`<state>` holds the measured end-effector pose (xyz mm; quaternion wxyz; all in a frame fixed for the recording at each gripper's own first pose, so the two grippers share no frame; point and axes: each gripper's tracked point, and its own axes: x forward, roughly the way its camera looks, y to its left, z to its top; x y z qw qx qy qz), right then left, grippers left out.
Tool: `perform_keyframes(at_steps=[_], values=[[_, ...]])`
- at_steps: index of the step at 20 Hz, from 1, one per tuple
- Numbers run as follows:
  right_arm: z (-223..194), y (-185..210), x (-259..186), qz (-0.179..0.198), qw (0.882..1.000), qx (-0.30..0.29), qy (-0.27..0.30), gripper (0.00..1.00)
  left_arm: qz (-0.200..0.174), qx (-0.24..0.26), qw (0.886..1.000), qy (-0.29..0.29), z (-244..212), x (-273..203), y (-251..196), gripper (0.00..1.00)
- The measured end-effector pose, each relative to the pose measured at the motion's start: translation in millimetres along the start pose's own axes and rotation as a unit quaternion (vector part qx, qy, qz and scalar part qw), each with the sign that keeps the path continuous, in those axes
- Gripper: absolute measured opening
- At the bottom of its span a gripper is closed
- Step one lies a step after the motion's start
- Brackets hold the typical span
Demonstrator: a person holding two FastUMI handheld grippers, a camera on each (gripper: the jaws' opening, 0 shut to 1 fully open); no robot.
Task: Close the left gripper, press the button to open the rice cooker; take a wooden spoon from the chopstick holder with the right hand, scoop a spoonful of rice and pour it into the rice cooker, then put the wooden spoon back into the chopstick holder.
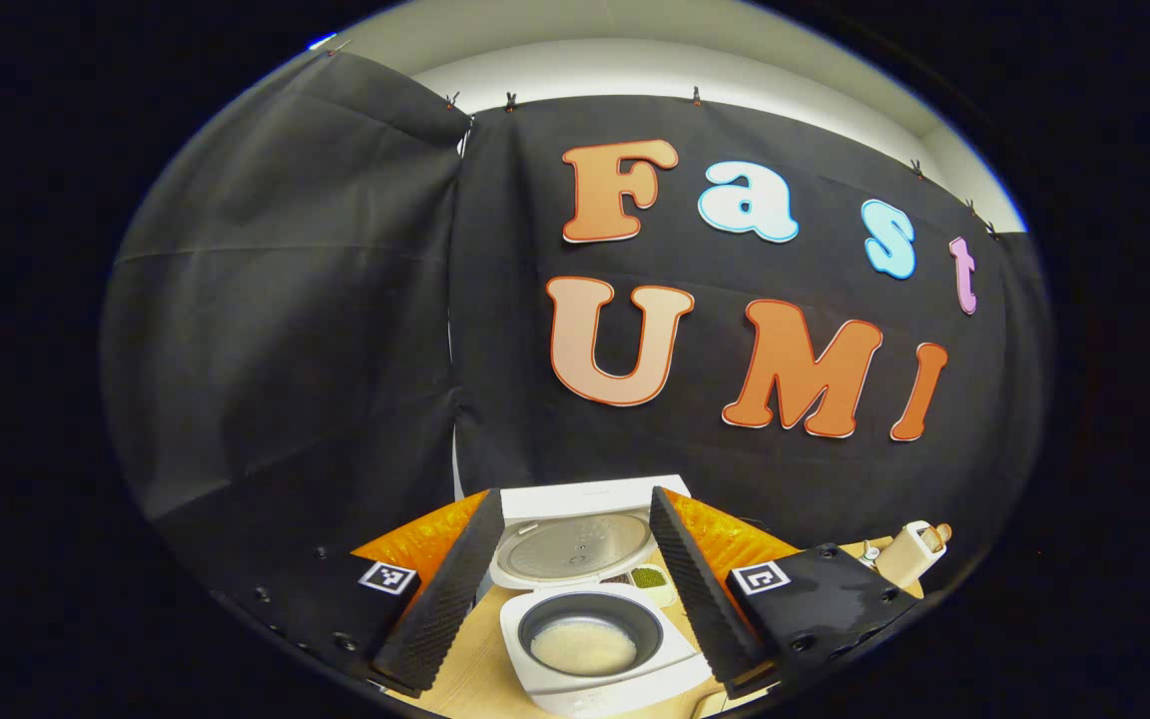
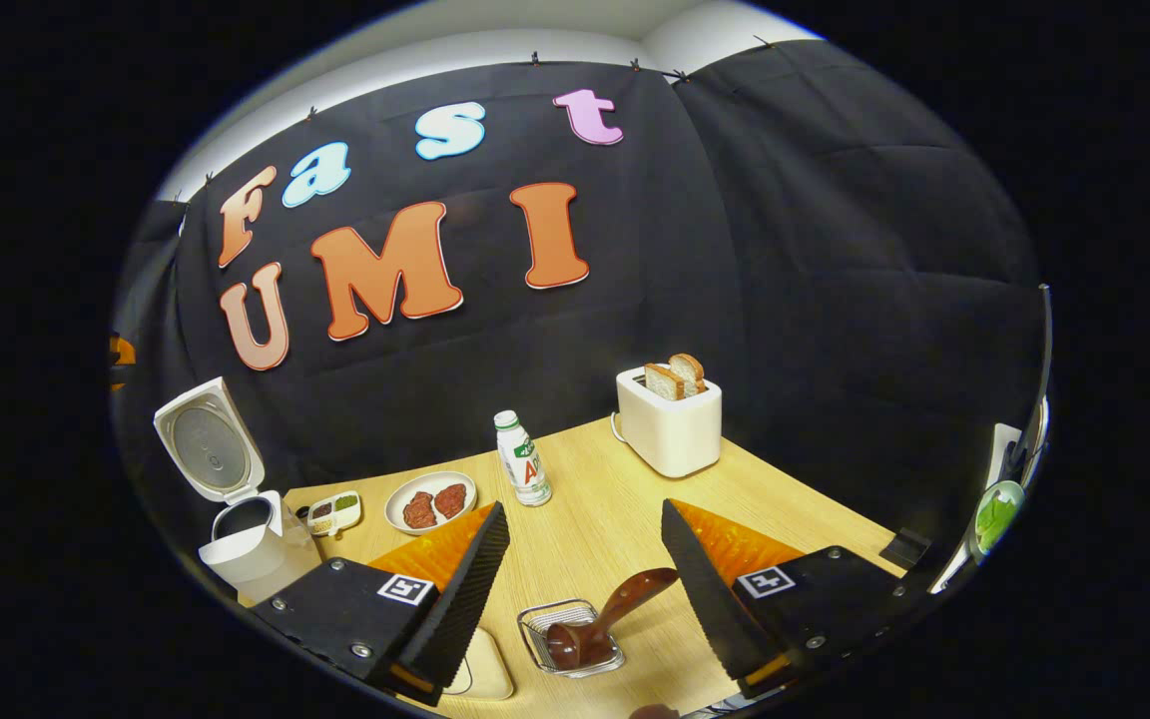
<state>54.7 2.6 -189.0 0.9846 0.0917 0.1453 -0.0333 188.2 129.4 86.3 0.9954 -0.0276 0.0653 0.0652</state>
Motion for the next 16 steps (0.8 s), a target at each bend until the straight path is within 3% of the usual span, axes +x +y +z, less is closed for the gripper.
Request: perform_keyframes(at_steps=[2,6,10,16], values=[[-3.8,-0.6,0.7,-0.002,1.0,0.001,0.005,0.95,-0.008,-0.005,1.0,0.021,5.2,24.9,-8.4,0.99],[-4.6,-2.7,-0.3,-0.007,1.0,-0.009,0.007,0.95,-0.006,0.033,0.998,0.057,11.1,83.0,-14.3,0.98],[-5.4,-4.4,1.2,-0.012,1.0,-0.003,0.01,0.95,0.009,0.072,0.992,0.099,-13.1,132.5,-12.0,0.99],[-7.4,-10.0,3.8,-0.023,1.0,-0.012,0.016,0.95,0.022,0.034,0.986,0.16,-61.1,165.0,-5.4,0.99]])
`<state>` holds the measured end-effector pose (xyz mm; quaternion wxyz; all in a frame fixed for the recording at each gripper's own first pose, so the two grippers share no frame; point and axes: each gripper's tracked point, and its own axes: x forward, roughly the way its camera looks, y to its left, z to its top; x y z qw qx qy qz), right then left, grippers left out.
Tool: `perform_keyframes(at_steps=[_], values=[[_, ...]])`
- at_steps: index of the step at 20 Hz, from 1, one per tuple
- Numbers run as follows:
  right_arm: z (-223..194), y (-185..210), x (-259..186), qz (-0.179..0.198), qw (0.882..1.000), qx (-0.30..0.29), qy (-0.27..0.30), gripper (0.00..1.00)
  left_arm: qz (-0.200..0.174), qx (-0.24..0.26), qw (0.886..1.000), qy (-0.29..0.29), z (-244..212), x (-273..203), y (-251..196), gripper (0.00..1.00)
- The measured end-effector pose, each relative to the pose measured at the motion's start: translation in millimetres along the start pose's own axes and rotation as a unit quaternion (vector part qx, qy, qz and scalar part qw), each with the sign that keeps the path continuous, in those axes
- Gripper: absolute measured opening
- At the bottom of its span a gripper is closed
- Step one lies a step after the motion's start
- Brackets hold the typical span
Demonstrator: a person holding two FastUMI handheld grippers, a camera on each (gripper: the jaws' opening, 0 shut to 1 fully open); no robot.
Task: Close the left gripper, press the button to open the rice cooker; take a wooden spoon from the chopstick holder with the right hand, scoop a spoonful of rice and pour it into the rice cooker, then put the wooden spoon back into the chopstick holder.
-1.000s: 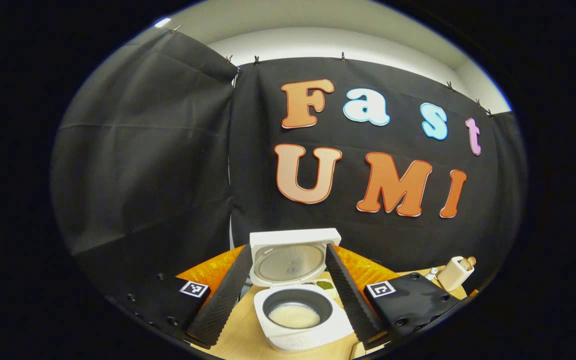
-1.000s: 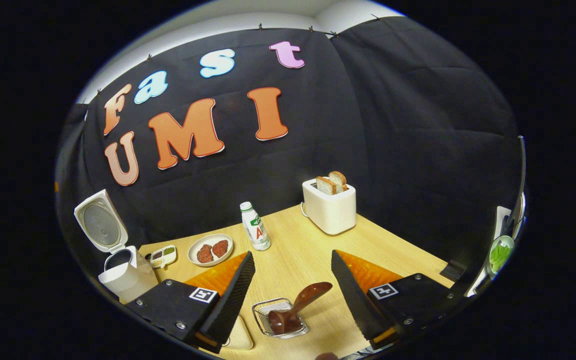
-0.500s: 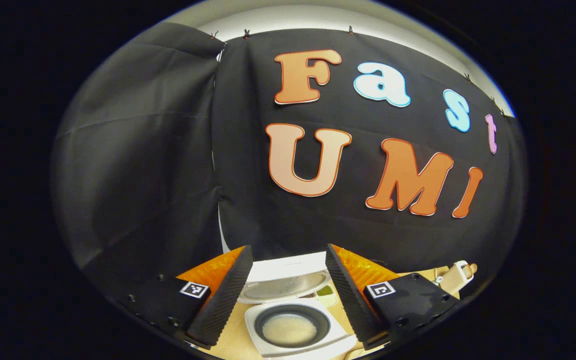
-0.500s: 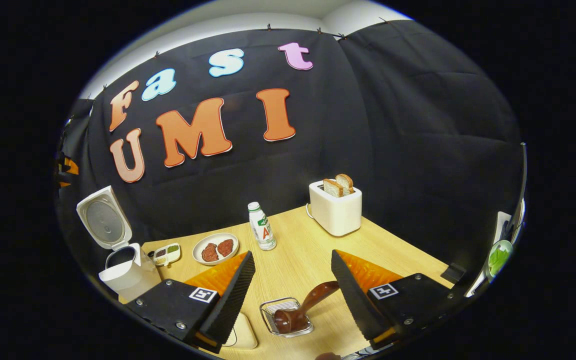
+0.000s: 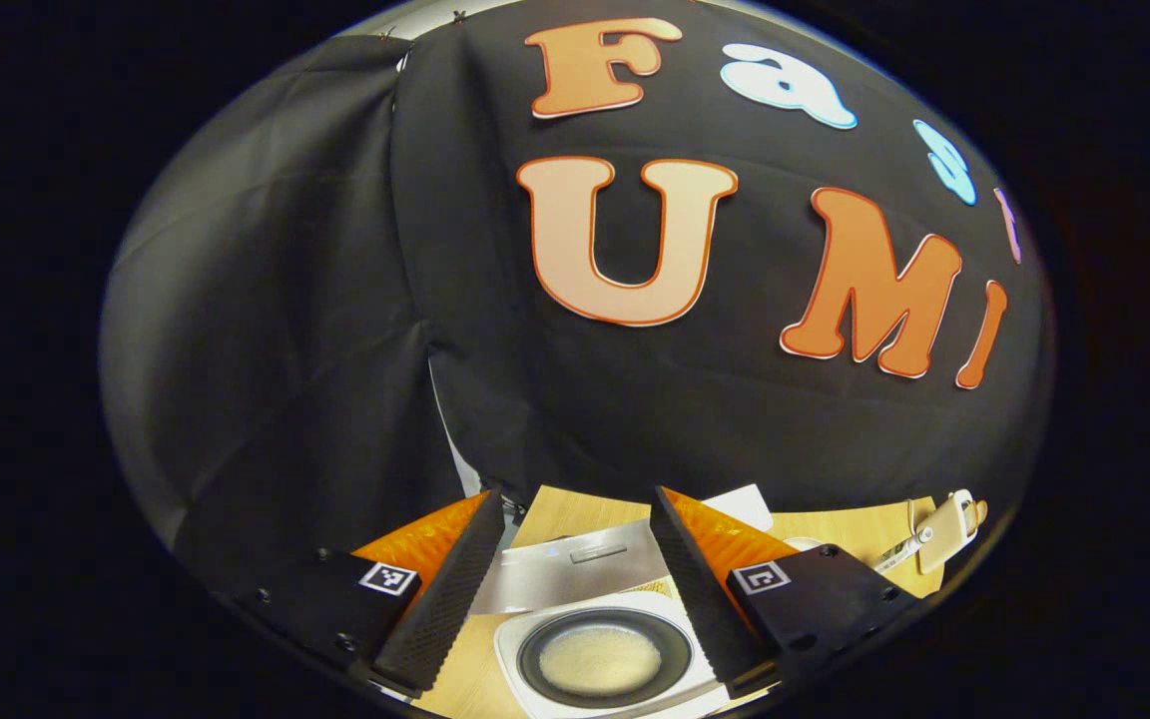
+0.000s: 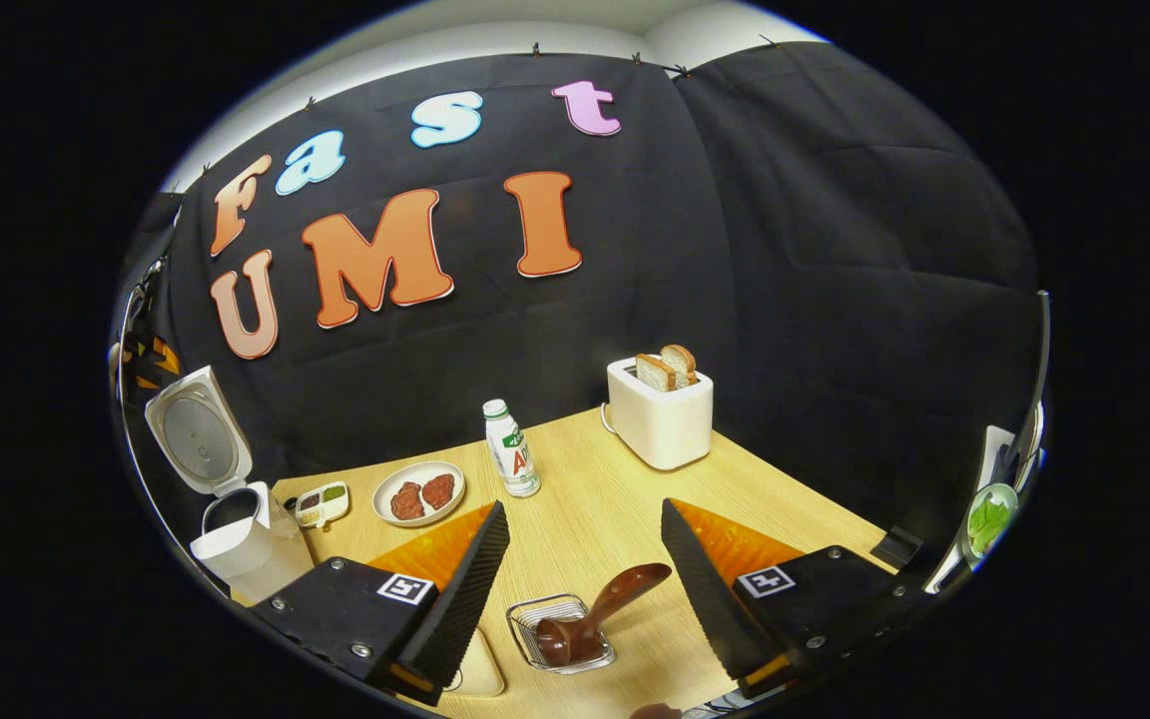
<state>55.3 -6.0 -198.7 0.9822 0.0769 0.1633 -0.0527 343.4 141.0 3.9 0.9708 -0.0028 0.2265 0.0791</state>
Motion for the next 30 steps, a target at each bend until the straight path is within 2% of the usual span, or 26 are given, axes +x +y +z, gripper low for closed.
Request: perform_keyframes(at_steps=[5,12,14,17,19,25,30], values=[[12.3,16.2,-5.1,0.026,1.0,0.007,0.001,0.95,-0.005,0.011,1.0,0.006,-8.2,-8.6,-3.7,1.0],[49.1,46.1,-16.2,0.07,0.996,-0.039,-0.036,0.95,-0.016,0.039,0.999,0.01,-49.0,-45.4,-17.1,1.0],[53.3,50.9,-20.7,0.086,0.995,-0.039,-0.042,0.95,-0.023,0.028,0.999,0.019,-68.8,-56.3,-21.9,1.0],[50.0,51.2,-25.3,0.104,0.993,-0.04,-0.043,0.95,-0.056,-0.016,0.997,0.048,-108.4,-73.2,-33.3,1.0],[47.9,50.5,-27.6,0.114,0.992,-0.043,-0.042,0.95,-0.065,-0.017,0.996,0.051,-138.7,-81.2,-39.2,1.0],[42.1,56.6,-33.1,0.139,0.989,-0.047,-0.035,0.95,-0.053,-0.004,0.995,0.082,-221.3,-94.1,-50.7,1.0],[30.3,53.8,-31.3,0.141,0.988,-0.053,-0.022,0.95,-0.05,-0.1,0.989,0.094,-250.4,-84.2,-44.4,1.0]])
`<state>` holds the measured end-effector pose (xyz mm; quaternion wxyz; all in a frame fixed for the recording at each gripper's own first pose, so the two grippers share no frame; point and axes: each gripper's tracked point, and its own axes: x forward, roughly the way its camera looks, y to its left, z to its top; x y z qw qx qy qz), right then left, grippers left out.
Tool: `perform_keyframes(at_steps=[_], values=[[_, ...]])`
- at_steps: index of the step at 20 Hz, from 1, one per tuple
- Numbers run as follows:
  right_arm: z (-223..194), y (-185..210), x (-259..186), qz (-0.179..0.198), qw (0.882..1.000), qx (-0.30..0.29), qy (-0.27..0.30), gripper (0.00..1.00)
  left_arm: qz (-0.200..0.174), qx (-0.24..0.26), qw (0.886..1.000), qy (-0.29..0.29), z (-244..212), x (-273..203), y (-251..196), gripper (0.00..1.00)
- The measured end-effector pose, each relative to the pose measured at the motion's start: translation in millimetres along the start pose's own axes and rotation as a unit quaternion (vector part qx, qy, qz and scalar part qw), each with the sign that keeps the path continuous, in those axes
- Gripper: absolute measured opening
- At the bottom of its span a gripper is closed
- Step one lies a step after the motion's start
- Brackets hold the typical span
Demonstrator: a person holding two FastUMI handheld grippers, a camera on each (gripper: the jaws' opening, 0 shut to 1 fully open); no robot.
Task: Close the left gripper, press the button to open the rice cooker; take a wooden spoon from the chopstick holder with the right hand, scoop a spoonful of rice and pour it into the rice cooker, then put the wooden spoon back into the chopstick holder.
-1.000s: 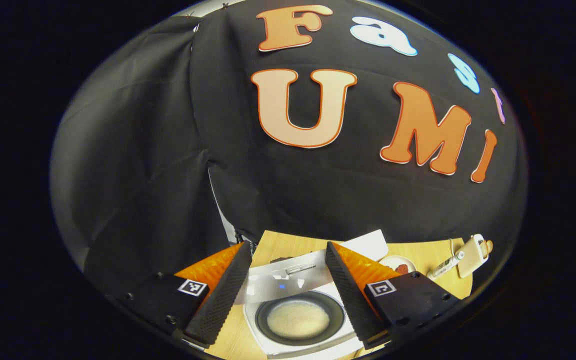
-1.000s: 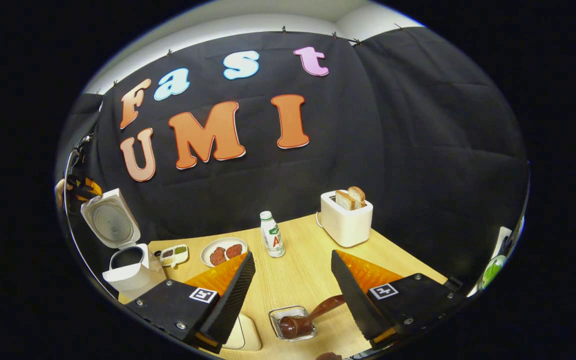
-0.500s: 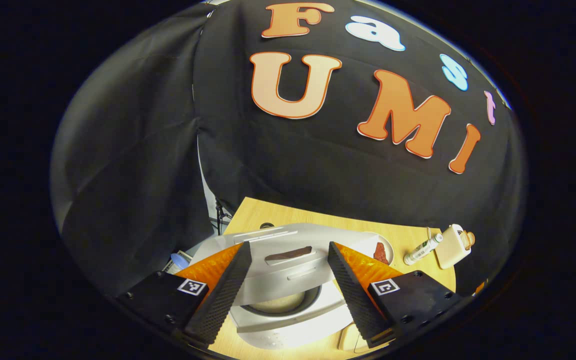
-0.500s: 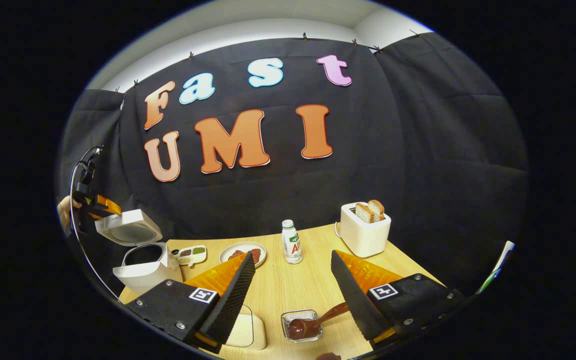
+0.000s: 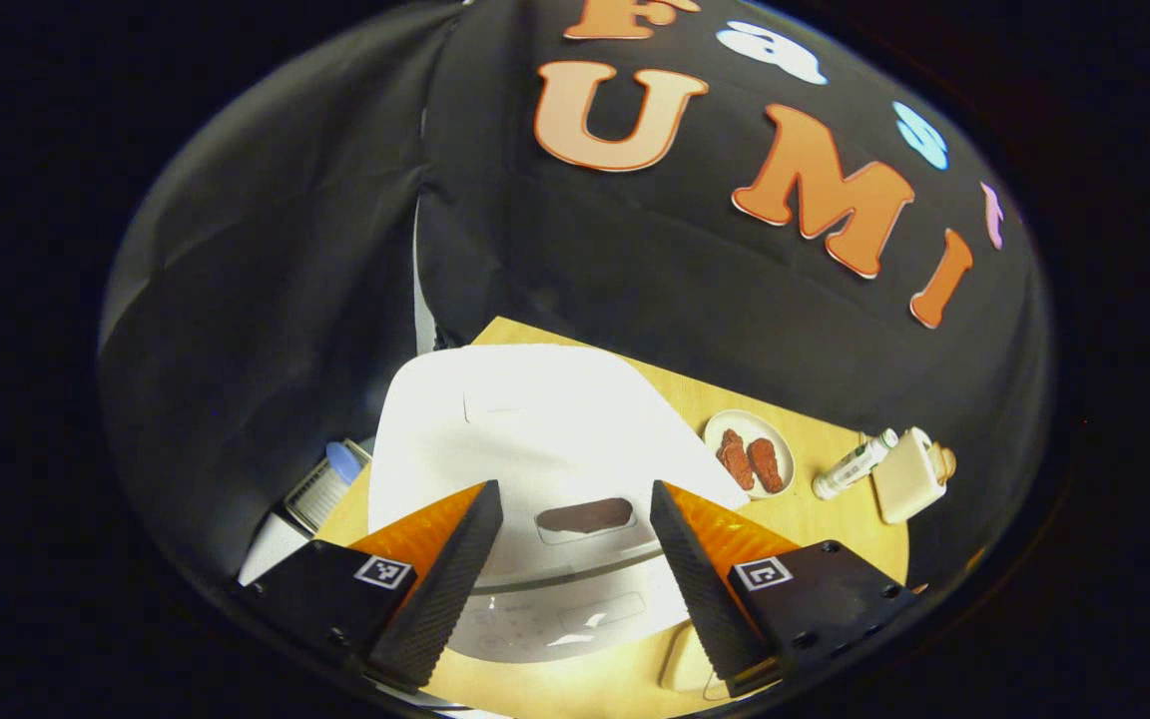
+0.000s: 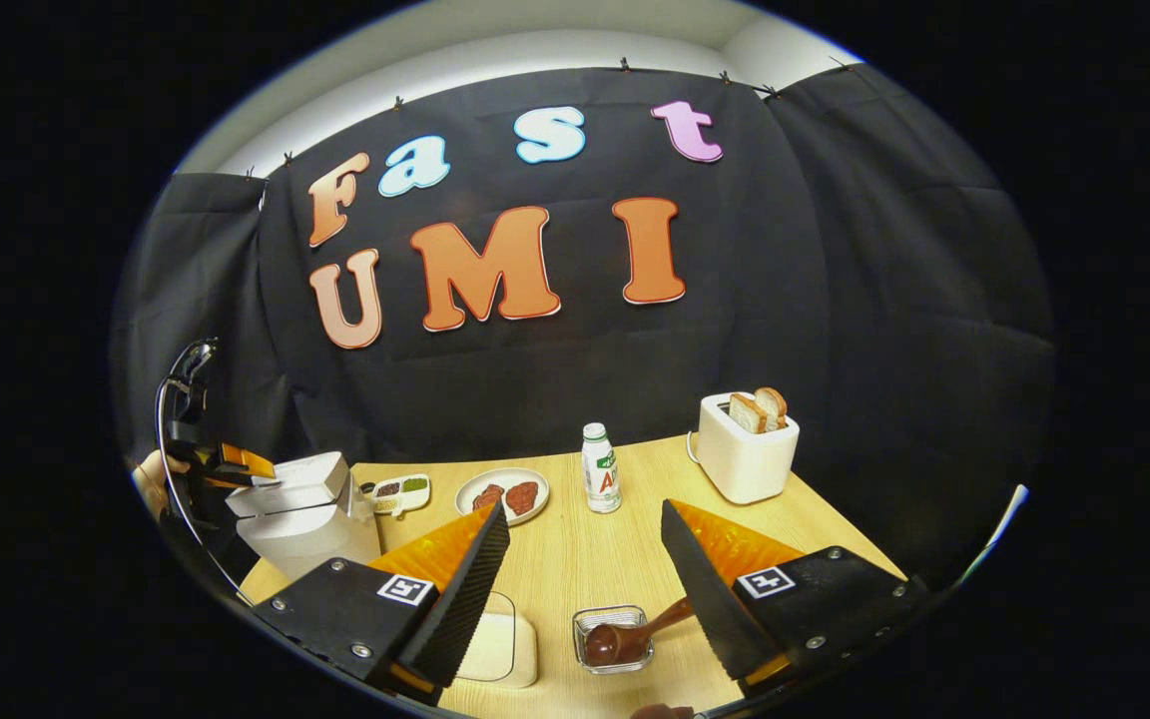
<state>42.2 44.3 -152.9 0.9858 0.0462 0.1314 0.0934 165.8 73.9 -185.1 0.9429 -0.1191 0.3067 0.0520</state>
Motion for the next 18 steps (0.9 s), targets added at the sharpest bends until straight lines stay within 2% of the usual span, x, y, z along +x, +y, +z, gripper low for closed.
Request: perform_keyframes(at_steps=[1,4,8,12,14,16,18], values=[[-2.6,-1.4,-0.2,-0.001,1.0,0.002,0.003,0.95,0.001,-0.007,1.0,0.005,-9.5,2.2,3.2,1.0],[-8.4,-2.9,3.2,-0.004,1.0,0.011,0.012,0.95,0.018,0.024,0.999,0.036,-38.7,12.1,14.4,0.99],[-17.2,2.4,6.6,-0.002,1.0,0.016,0.021,0.95,0.026,0.083,0.996,-0.001,-40.1,19.5,8.4,1.0],[-22.5,8.9,7.2,-0.001,1.0,0.011,0.024,0.95,0.051,0.104,0.993,-0.031,-33.5,21.7,8.3,1.0],[-16.1,10.9,5.1,0.0,1.0,0.009,0.017,0.95,0.055,0.129,0.99,-0.027,-36.1,19.8,5.6,1.0],[-3.8,12.2,1.9,0.002,1.0,0.009,0.003,0.95,0.044,0.136,0.99,-0.022,-36.8,9.7,-2.5,0.99],[9.2,9.2,-1.3,-0.002,1.0,0.006,-0.011,0.95,0.034,0.134,0.988,-0.063,-10.7,-12.2,-7.2,0.99]])
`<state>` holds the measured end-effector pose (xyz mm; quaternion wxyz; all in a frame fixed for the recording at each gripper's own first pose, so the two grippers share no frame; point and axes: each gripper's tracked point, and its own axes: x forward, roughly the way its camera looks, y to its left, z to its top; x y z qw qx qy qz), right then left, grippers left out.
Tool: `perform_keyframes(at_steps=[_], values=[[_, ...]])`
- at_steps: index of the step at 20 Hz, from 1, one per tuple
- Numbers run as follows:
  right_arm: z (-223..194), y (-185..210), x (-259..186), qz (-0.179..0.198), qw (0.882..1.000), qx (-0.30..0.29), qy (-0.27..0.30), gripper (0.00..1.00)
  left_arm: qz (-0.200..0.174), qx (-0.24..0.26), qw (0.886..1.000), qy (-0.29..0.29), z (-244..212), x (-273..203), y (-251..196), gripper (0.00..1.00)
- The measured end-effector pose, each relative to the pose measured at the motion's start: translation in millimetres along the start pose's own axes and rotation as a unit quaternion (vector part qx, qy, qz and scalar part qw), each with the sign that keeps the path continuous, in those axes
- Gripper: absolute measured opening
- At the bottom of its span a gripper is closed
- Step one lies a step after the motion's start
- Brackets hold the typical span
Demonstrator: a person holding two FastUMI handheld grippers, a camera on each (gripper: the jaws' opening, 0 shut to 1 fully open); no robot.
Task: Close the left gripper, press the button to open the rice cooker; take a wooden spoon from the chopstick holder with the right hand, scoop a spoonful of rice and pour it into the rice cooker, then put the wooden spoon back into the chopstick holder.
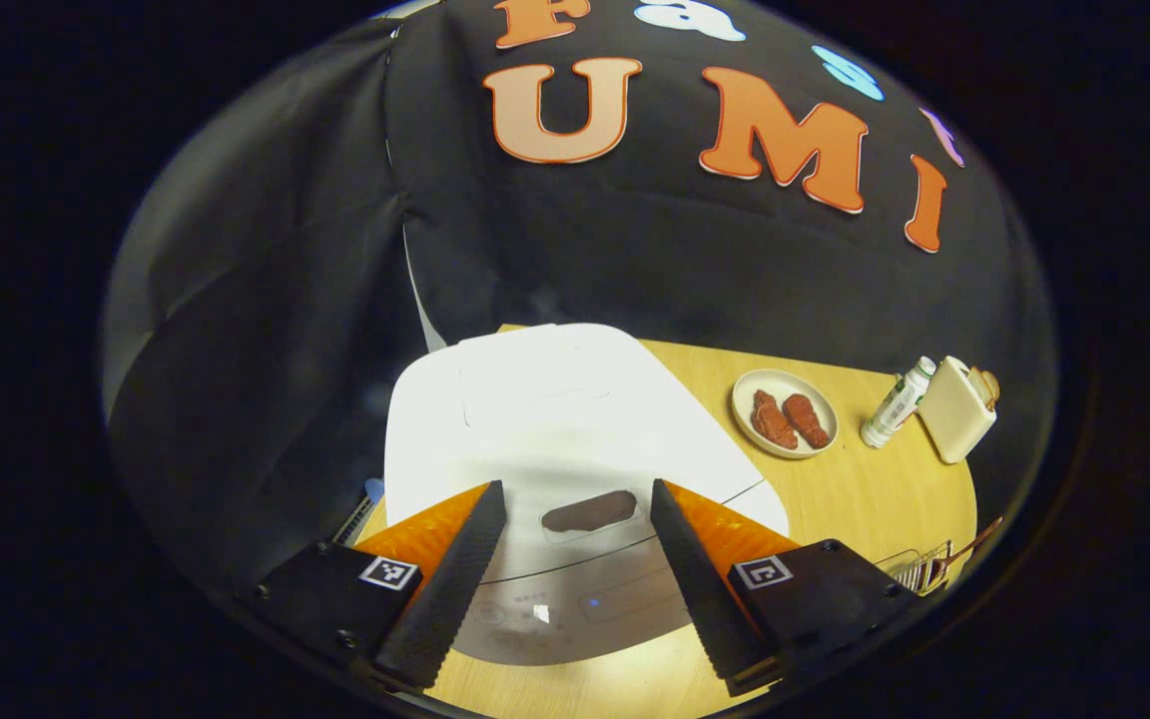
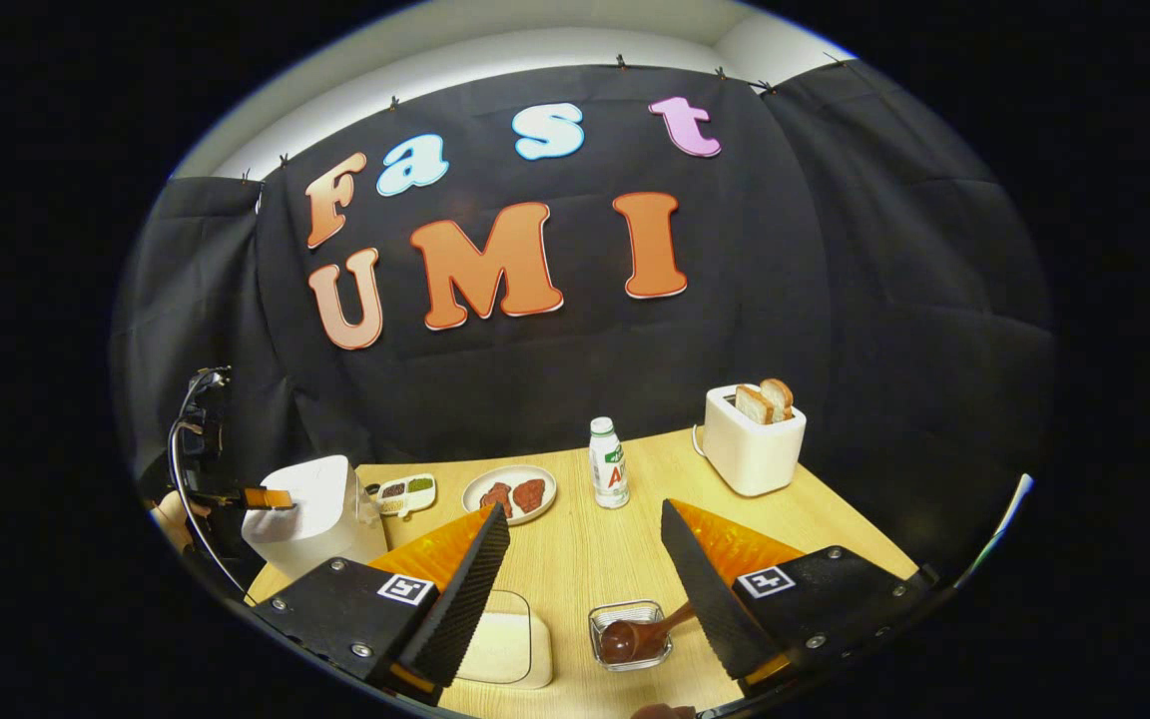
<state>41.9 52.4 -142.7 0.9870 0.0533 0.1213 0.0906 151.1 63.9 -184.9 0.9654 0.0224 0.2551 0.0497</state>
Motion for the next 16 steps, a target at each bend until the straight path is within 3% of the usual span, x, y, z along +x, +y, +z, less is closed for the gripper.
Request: perform_keyframes(at_steps=[4,7,12,16], values=[[27.7,-2.8,-3.9,-0.003,1.0,-0.007,-0.023,0.95,-0.01,0.004,0.996,-0.094,65.8,-65.6,10.8,0.99],[54.7,-7.5,-10.1,-0.012,0.998,-0.021,-0.05,0.95,-0.013,-0.006,0.986,-0.167,109.9,-120.1,17.7,0.99],[96.1,-7.9,-28.0,-0.02,0.995,-0.033,-0.091,0.95,-0.005,0.001,0.971,-0.239,134.1,-189.3,34.9,0.98],[112.4,-12.4,-40.4,-0.032,0.99,-0.062,-0.12,0.95,0.01,-0.004,0.965,-0.264,132.2,-221.3,47.2,0.98]])
